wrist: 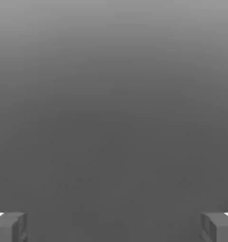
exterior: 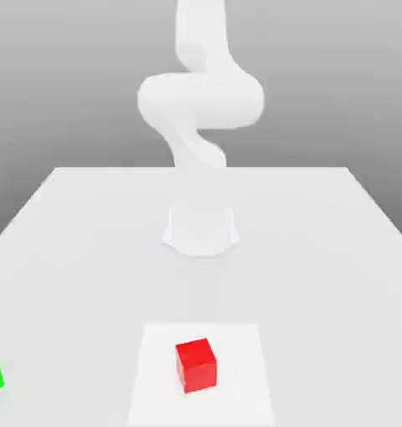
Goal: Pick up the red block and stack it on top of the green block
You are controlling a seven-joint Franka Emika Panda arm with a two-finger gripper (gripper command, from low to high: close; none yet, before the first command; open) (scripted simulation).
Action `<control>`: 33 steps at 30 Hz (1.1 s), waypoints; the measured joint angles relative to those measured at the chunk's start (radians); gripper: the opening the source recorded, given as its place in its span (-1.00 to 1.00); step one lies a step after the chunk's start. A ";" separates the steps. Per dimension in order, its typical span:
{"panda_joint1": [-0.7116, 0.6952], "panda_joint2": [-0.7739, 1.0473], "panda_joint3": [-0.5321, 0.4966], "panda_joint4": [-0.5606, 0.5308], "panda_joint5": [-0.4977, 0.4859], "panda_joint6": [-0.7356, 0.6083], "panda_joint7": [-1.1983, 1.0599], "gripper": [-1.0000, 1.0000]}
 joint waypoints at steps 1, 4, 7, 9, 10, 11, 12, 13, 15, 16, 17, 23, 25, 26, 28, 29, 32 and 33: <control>0.006 0.039 -0.007 -0.016 0.002 0.020 -0.016 0.00; 0.025 0.151 -0.027 -0.063 0.006 0.077 -0.062 0.00; 0.041 0.260 -0.045 -0.108 0.012 0.133 -0.109 0.00; 0.051 0.333 -0.055 -0.138 0.017 0.170 -0.140 0.00; 0.055 0.369 -0.060 -0.153 0.019 0.188 -0.155 0.00; 0.058 0.405 -0.063 -0.169 0.022 0.207 -0.171 0.00; 0.060 0.442 -0.066 -0.184 0.024 0.225 -0.187 0.00; 0.063 0.478 -0.068 -0.199 0.027 0.244 -0.203 0.00; 0.066 0.551 -0.073 -0.229 0.030 0.281 -0.233 0.00; 0.067 0.587 -0.074 -0.244 0.031 0.299 -0.247 0.00; 0.067 0.623 -0.074 -0.259 0.031 0.318 -0.261 0.00; 0.060 0.839 -0.070 -0.319 0.032 0.448 -0.325 0.00; 0.051 0.912 -0.057 -0.311 0.048 0.507 -0.339 0.00; 0.046 0.948 -0.051 -0.306 0.057 0.537 -0.346 0.00; 0.034 1.004 -0.036 -0.299 0.069 0.585 -0.355 -1.00; 0.034 1.004 -0.036 -0.299 0.069 0.585 -0.355 -1.00; 0.034 1.004 -0.035 -0.299 0.068 0.584 -0.354 -1.00; 0.034 1.004 -0.035 -0.299 0.067 0.583 -0.354 -1.00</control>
